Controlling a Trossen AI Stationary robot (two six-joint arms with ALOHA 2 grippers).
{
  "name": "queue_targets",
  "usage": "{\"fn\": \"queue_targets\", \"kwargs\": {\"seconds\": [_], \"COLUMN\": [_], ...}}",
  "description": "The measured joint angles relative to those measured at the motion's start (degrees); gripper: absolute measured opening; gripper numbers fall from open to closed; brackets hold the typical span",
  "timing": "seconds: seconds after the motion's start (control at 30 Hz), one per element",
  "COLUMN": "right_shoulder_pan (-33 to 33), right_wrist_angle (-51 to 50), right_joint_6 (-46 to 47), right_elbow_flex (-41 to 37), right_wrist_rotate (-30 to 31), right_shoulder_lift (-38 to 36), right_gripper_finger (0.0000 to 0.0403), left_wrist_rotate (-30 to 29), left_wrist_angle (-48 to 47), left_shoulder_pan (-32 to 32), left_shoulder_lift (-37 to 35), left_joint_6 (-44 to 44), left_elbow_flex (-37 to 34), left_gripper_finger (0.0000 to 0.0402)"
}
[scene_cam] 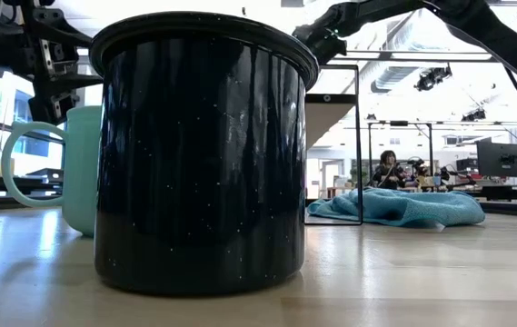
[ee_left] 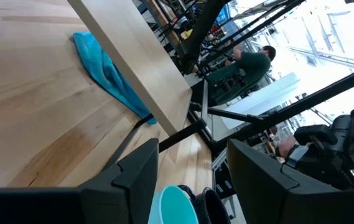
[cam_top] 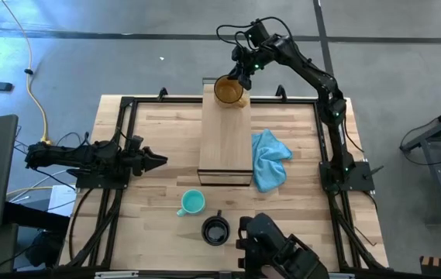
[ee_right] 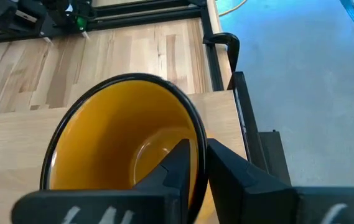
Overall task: Stack small to large cups/mugs on shelf
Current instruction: Put the yellow mug on the shelf
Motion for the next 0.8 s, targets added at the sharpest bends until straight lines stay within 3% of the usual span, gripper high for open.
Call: {"fn": "queue_targets", "kwargs": {"seconds": [0.8], "right_shoulder_pan": [0.07], "right_wrist_angle": [1.24], "right_joint_6": [0.09], "right_elbow_flex": [0.0], "right_wrist_rotate": [1.95], "right_shoulder_lift": [-0.02], "right_gripper_finger": [0.0039], "left_wrist_rotate": [0.0], "left_wrist_angle": [-1.2], "left_shoulder_pan": [0.0], "left_shoulder_lift": [0.0], "left_joint_6": [0.0], "left_elbow_flex": [0.0], "left_gripper_finger": [0.0179]}}
